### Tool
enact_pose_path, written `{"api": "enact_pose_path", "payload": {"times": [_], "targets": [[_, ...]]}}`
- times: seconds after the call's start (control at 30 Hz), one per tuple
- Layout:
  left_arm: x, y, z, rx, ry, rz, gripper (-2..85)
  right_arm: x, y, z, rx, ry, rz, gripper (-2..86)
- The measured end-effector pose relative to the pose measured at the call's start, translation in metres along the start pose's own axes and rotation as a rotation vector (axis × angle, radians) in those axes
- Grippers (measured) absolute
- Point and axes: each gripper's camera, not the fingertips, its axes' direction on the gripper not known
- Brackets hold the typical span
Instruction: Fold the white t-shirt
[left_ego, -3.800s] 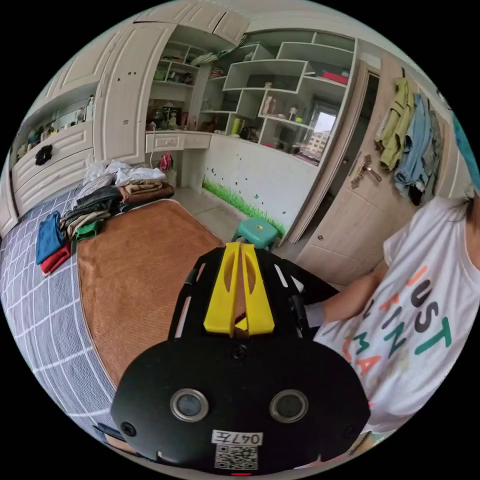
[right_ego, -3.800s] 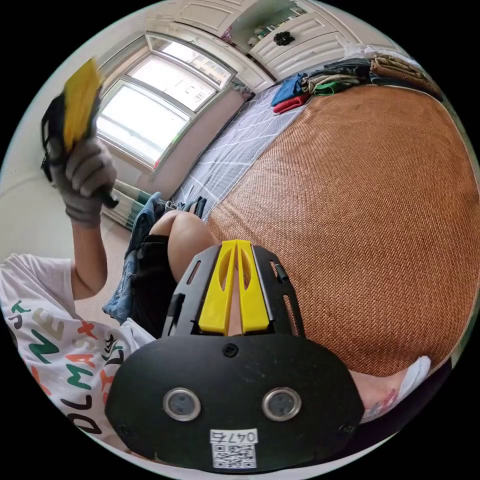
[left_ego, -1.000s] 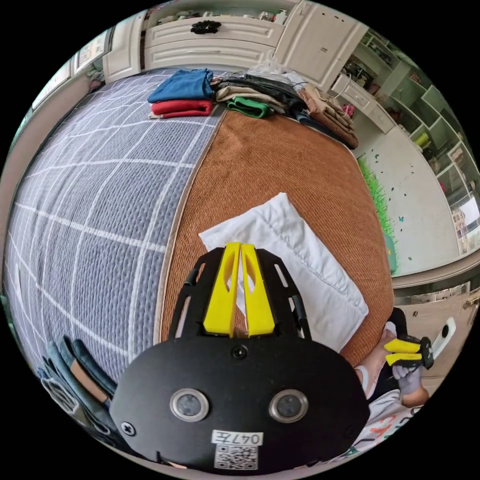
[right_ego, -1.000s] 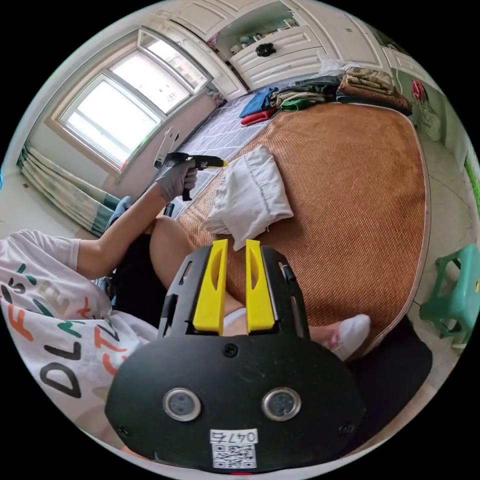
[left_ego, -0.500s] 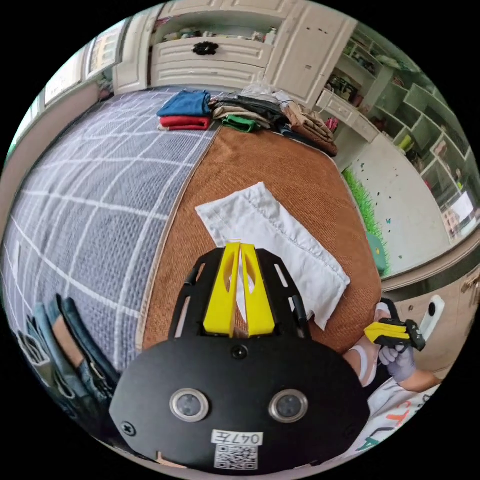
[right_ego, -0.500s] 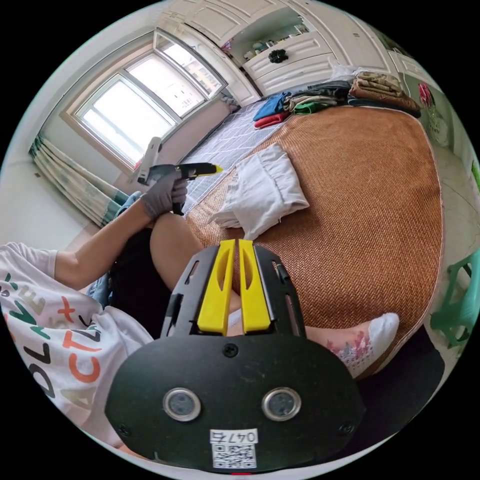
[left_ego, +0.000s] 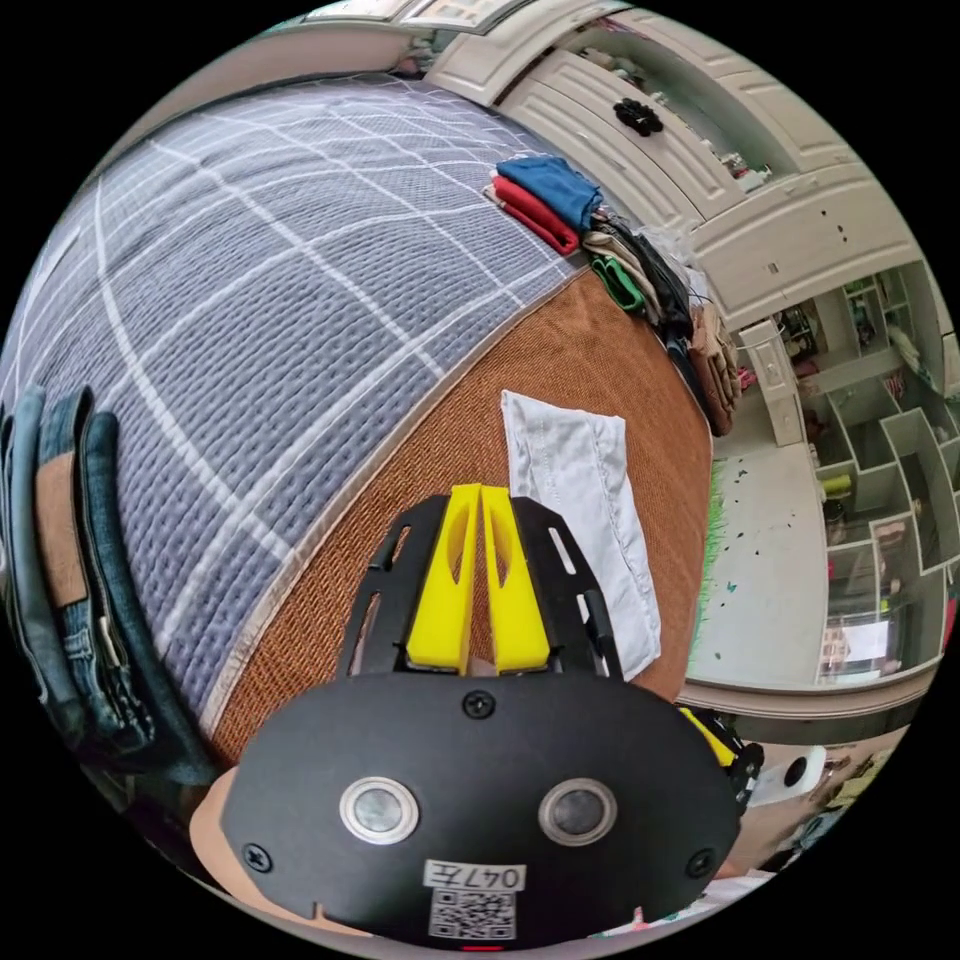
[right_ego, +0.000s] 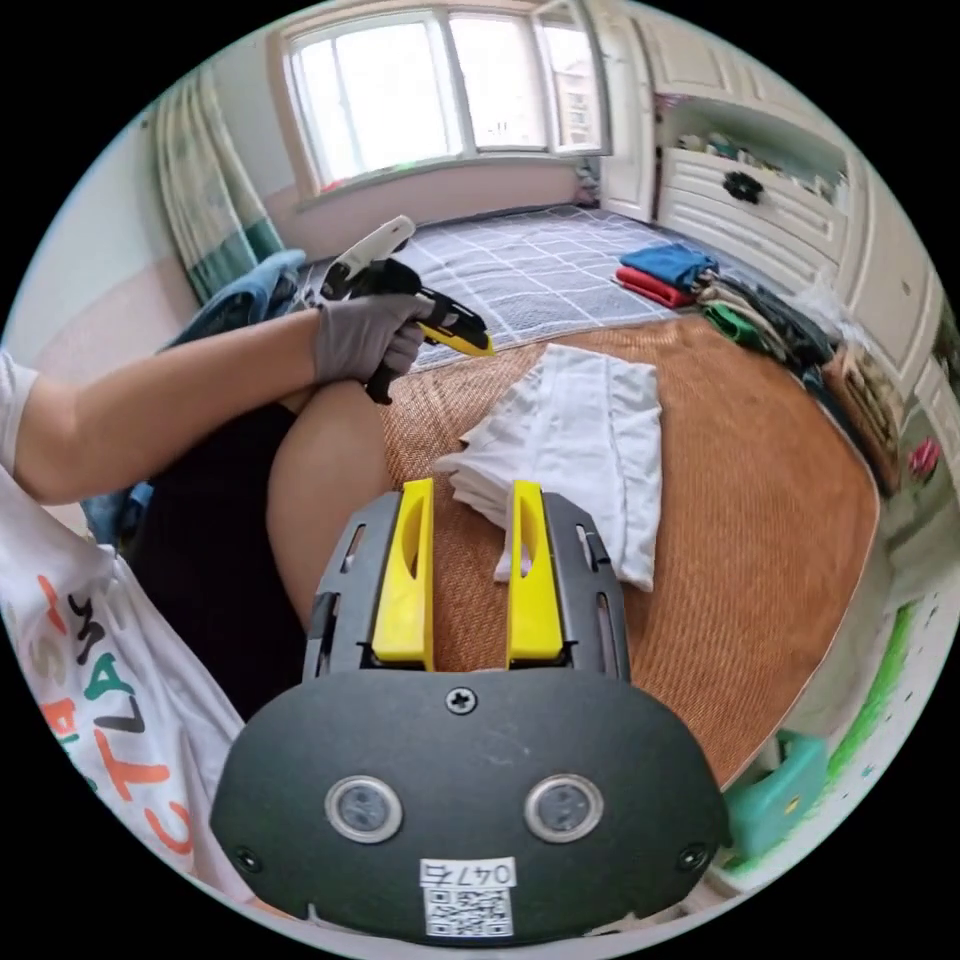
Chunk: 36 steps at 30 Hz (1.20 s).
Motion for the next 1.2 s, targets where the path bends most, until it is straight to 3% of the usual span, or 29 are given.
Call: {"api": "enact_pose_path", "payload": {"times": [0.13, 0.37, 0.5, 0.63, 0.73, 0.97, 1.1, 1.2], "targets": [[-0.022, 0.008, 0.013, -0.008, 0.038, -0.028, -1.0, -0.033, -0.033, 0.033, -0.118, 0.067, -0.212, 8.7], [-0.040, 0.016, 0.038, -0.043, 0.062, -0.022, -1.0, -0.056, -0.054, 0.077, -0.252, 0.109, -0.328, 4.2], [-0.051, 0.021, 0.051, -0.051, 0.087, -0.040, -1.0, -0.040, -0.056, 0.057, -0.142, 0.088, -0.223, 1.0], [-0.058, 0.024, 0.067, -0.067, 0.121, -0.061, -1.0, 0.016, -0.054, 0.029, -0.046, -0.198, 0.025, 2.7], [-0.055, 0.026, 0.078, -0.089, 0.119, -0.047, -1.0, 0.039, -0.045, 0.022, -0.049, -0.333, 0.083, 6.5], [-0.049, 0.030, 0.093, -0.101, 0.100, -0.027, -1.0, 0.007, -0.023, 0.010, -0.128, -0.009, -0.182, 9.4], [-0.042, 0.032, 0.104, -0.124, 0.089, -0.014, -1.0, -0.027, -0.026, 0.031, -0.216, 0.152, -0.373, 4.8], [-0.042, 0.036, 0.106, -0.119, 0.095, -0.026, -1.0, -0.025, -0.030, 0.035, -0.242, 0.225, -0.379, 0.9]]}}
